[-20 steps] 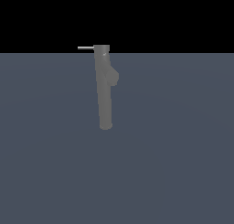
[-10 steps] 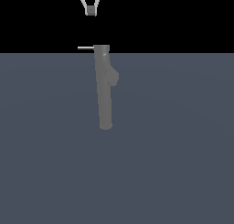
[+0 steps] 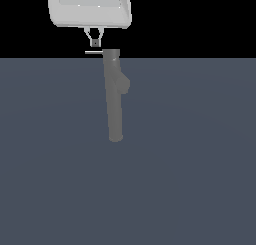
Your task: Turn on the faucet by rotating a designated handle.
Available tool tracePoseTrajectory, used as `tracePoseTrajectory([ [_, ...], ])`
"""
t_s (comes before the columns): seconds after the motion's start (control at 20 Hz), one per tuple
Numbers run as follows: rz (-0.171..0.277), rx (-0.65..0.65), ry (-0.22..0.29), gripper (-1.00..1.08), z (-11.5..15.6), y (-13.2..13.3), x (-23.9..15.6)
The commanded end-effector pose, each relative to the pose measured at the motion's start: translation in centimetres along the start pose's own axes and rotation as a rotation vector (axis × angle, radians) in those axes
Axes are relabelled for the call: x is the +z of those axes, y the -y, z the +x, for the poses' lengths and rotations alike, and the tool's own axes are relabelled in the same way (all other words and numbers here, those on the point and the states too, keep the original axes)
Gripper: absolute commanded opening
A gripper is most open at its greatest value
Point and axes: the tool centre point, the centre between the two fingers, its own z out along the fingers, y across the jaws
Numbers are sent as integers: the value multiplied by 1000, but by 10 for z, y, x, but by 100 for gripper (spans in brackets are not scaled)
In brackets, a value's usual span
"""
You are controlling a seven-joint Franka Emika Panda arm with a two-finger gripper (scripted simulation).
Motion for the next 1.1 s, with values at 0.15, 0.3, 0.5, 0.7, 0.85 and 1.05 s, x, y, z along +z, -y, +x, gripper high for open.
tracePoseTrajectory([
  [0.15,6,-8,-3,-100,15,6,18],
  [0.3,7,-10,-3,-100,18,7,23],
  [0.5,7,-10,-3,-100,19,7,24],
  [0.7,8,-11,-2,-100,13,9,24],
  [0.85,8,-11,-2,-100,4,12,24],
  [1.05,8,-11,-2,-100,-8,15,24],
])
